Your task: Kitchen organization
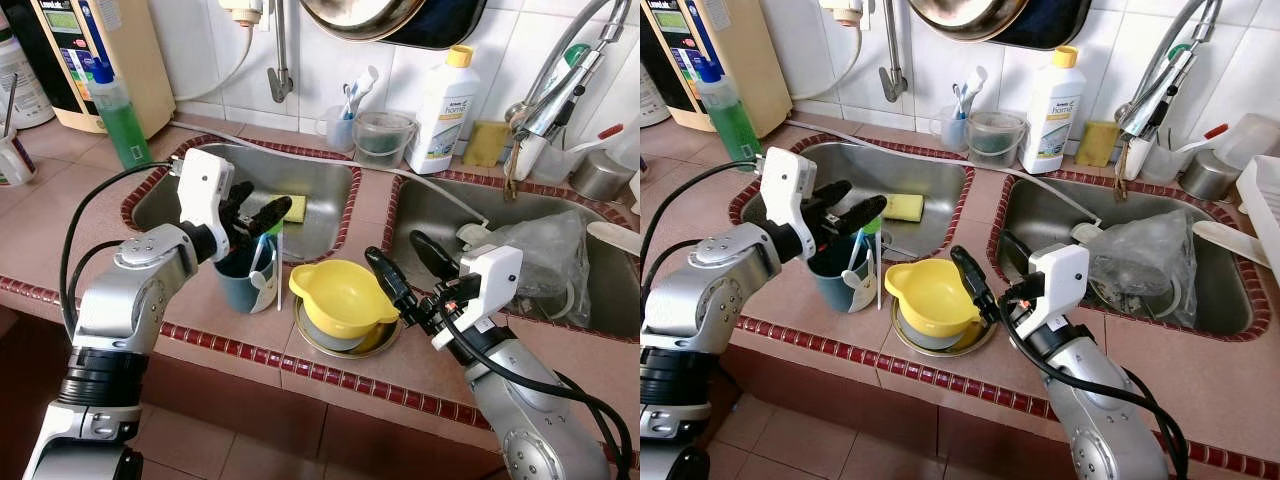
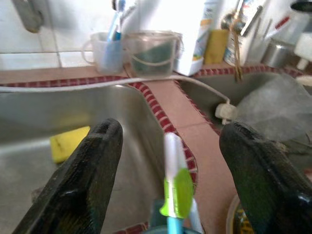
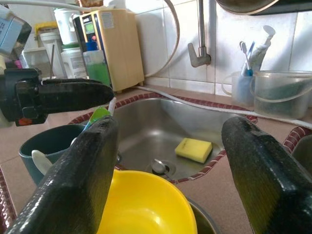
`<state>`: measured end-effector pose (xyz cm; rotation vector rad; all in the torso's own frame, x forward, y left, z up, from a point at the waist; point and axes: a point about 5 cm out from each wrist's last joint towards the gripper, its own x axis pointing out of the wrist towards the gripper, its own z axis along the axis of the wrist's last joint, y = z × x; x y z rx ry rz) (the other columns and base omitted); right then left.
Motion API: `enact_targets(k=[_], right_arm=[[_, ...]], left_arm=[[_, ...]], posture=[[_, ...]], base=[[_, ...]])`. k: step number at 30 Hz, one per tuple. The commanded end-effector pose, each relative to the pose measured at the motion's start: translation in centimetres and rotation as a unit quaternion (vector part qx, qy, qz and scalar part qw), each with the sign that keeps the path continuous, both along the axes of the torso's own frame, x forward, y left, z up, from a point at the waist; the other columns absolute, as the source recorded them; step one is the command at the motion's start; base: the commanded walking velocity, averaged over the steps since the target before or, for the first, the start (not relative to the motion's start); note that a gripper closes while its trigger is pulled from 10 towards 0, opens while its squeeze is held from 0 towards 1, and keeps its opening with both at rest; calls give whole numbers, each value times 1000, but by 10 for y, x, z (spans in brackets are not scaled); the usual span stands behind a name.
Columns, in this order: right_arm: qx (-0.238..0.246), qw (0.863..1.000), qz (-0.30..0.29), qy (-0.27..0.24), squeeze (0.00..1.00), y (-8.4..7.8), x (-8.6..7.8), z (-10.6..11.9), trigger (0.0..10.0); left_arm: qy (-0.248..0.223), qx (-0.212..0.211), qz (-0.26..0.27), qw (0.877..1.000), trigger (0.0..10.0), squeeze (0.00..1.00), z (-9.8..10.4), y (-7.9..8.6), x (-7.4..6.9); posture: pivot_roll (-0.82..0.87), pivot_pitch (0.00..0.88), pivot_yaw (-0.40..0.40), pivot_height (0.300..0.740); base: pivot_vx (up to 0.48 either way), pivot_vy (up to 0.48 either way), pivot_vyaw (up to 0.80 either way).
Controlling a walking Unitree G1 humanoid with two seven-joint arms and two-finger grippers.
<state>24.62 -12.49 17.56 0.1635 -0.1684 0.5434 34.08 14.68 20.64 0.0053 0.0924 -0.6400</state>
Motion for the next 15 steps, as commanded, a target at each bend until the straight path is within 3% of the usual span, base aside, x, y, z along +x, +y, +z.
enact_targets(k=[1,15], right_arm=[[-2,1000,8,-11,0,1,-2,7,10000],[7,998,67,-9,0,14,-12,11,10000]], left_arm=[[7,15,-8,1000,10000,0,-2,-1,-1],[34,33,-10,999,10000,0,-16,0,-1]], posture=[[-69,35,21,740],[-71,43,28,740]], base=[[0,0,0],[0,0,0]])
